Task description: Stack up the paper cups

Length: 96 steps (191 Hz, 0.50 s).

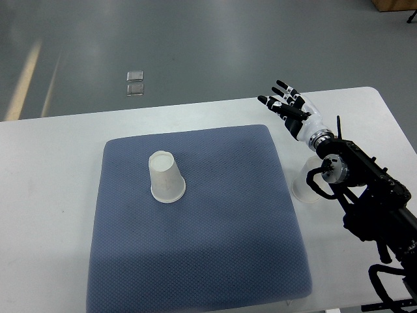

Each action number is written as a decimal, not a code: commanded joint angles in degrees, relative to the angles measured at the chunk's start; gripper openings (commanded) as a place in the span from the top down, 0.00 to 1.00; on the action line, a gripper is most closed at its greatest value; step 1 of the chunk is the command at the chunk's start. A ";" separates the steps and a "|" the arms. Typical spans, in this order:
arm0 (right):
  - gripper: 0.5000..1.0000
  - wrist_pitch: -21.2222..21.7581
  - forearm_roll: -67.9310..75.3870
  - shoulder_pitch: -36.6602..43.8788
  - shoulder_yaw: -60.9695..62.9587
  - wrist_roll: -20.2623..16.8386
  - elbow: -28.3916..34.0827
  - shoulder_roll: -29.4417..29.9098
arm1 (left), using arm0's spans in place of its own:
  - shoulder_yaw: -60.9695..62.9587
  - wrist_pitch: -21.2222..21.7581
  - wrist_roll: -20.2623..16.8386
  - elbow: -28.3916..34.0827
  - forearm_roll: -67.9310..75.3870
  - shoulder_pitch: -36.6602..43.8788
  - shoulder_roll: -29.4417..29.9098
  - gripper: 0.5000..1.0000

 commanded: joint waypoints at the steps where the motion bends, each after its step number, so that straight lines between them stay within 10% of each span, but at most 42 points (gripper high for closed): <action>1: 0.14 0.00 0.00 0.00 0.06 0.00 0.08 0.00 | 0.01 0.02 -0.02 -0.04 0.03 -0.01 0.00 0.00; 96: 0.14 0.00 0.00 0.17 -0.11 0.00 -0.01 -0.09 | 0.01 0.02 -0.02 -0.04 0.03 -0.01 0.00 0.00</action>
